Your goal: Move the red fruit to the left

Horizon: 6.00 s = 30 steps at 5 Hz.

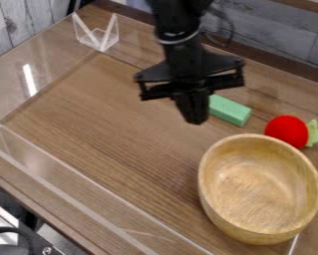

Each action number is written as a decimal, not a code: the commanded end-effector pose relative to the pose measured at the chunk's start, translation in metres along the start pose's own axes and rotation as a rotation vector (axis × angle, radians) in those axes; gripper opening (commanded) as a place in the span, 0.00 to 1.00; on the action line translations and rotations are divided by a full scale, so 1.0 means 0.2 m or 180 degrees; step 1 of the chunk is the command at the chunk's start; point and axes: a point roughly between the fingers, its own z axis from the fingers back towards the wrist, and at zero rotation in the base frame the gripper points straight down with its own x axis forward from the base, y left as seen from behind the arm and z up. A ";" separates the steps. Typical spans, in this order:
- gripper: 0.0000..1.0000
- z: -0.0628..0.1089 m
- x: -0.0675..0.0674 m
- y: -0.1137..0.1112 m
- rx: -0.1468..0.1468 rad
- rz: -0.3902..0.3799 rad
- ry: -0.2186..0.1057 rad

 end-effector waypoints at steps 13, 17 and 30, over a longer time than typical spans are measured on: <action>0.00 -0.30 0.08 -0.37 0.0094 -0.0267 -0.0263; 0.00 0.11 0.21 0.01 0.0005 -0.0032 -0.0371; 0.00 -0.03 0.00 -0.10 0.0270 -0.0310 -0.0221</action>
